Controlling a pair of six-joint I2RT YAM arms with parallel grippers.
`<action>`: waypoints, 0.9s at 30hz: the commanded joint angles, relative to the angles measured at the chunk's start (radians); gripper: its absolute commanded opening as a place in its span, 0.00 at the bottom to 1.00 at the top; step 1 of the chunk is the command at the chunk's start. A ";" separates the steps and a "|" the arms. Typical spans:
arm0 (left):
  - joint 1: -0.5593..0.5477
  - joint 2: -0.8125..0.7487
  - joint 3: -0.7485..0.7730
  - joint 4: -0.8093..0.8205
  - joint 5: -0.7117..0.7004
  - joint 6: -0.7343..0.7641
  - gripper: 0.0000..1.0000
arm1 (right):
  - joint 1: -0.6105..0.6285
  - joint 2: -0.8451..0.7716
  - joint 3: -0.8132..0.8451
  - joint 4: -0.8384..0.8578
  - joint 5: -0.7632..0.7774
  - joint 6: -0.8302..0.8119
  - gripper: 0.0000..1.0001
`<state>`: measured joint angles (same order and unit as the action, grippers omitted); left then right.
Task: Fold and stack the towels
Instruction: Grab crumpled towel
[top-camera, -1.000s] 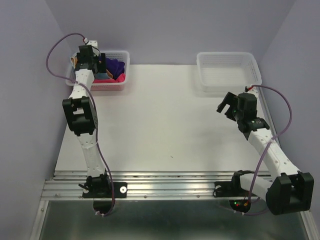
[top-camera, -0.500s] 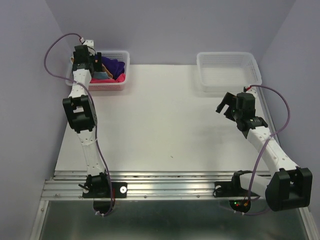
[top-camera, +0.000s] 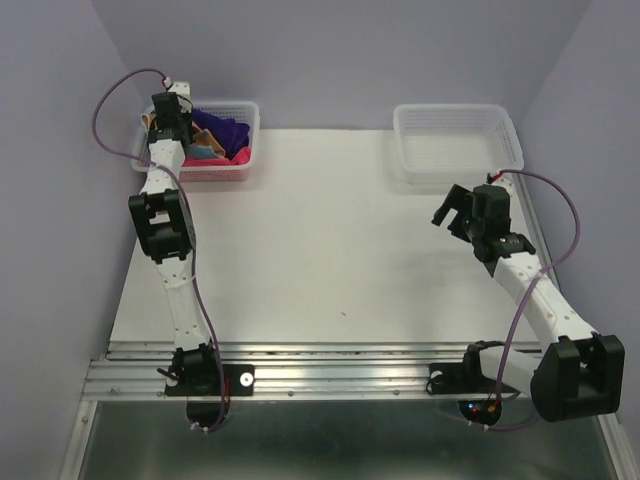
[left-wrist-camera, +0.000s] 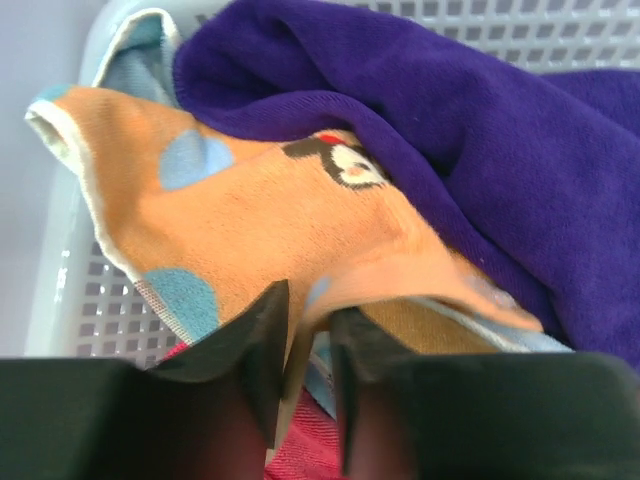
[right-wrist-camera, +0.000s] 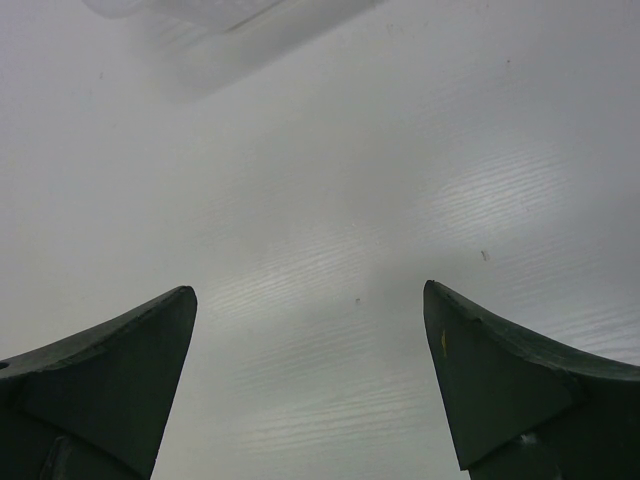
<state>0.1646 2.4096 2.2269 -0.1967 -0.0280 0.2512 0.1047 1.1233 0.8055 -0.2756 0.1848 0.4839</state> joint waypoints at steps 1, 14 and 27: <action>0.018 -0.020 0.070 0.062 -0.033 -0.013 0.22 | -0.003 0.013 0.047 0.046 0.016 -0.018 1.00; 0.015 -0.311 -0.013 0.169 0.052 -0.141 0.00 | -0.003 -0.006 0.041 0.049 -0.007 -0.015 1.00; -0.029 -0.489 0.183 0.284 0.169 -0.371 0.00 | -0.003 -0.091 -0.012 0.101 -0.088 -0.001 1.00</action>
<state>0.1562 1.9949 2.3470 0.0036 0.0322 -0.0212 0.1047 1.0477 0.8047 -0.2440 0.1314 0.4828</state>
